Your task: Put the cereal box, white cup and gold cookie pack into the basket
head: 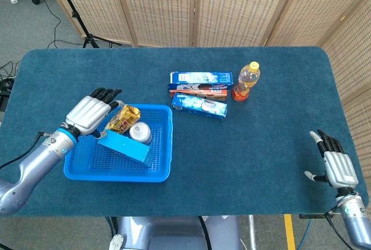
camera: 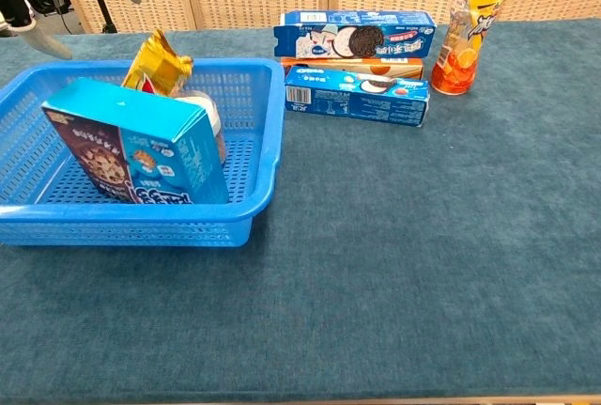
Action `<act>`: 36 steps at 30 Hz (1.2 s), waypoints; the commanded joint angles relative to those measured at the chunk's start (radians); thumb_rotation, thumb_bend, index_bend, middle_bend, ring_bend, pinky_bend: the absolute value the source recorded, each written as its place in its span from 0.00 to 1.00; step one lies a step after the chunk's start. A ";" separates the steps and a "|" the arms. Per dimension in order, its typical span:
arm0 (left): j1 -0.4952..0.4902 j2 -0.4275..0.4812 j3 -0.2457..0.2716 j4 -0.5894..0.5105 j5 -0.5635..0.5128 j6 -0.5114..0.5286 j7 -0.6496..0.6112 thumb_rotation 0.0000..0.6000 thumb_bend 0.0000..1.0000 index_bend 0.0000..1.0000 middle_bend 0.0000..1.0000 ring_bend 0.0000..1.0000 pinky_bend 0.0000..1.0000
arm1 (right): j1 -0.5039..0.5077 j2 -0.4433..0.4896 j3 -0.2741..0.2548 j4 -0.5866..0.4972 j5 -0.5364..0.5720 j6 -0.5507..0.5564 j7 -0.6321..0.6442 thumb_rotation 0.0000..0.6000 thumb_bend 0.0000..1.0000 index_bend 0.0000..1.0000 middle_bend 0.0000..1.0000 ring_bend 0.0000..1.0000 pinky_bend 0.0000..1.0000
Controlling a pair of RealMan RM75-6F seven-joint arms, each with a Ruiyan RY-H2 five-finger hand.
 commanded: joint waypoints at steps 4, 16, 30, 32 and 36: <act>0.018 0.004 0.000 -0.003 0.013 0.018 -0.040 1.00 0.18 0.21 0.00 0.00 0.07 | 0.000 -0.001 -0.001 -0.002 -0.002 0.000 -0.005 1.00 0.16 0.00 0.00 0.00 0.04; 0.187 -0.153 -0.015 0.087 0.229 0.300 -0.240 1.00 0.18 0.04 0.00 0.00 0.01 | 0.000 0.000 -0.003 -0.004 -0.010 0.010 -0.020 1.00 0.16 0.00 0.00 0.00 0.04; 0.372 -0.387 0.053 0.246 0.391 0.625 -0.171 1.00 0.20 0.00 0.00 0.00 0.00 | -0.009 0.030 0.001 -0.018 -0.009 0.034 -0.061 1.00 0.16 0.00 0.00 0.00 0.02; 0.399 -0.399 0.065 0.245 0.385 0.643 -0.151 1.00 0.20 0.00 0.00 0.00 0.00 | -0.013 0.033 0.004 -0.020 -0.017 0.055 -0.075 1.00 0.16 0.00 0.00 0.00 0.01; 0.447 -0.424 0.076 0.251 0.393 0.691 -0.156 1.00 0.20 0.00 0.00 0.00 0.00 | -0.024 0.026 0.014 -0.024 -0.031 0.109 -0.101 1.00 0.16 0.00 0.00 0.00 0.01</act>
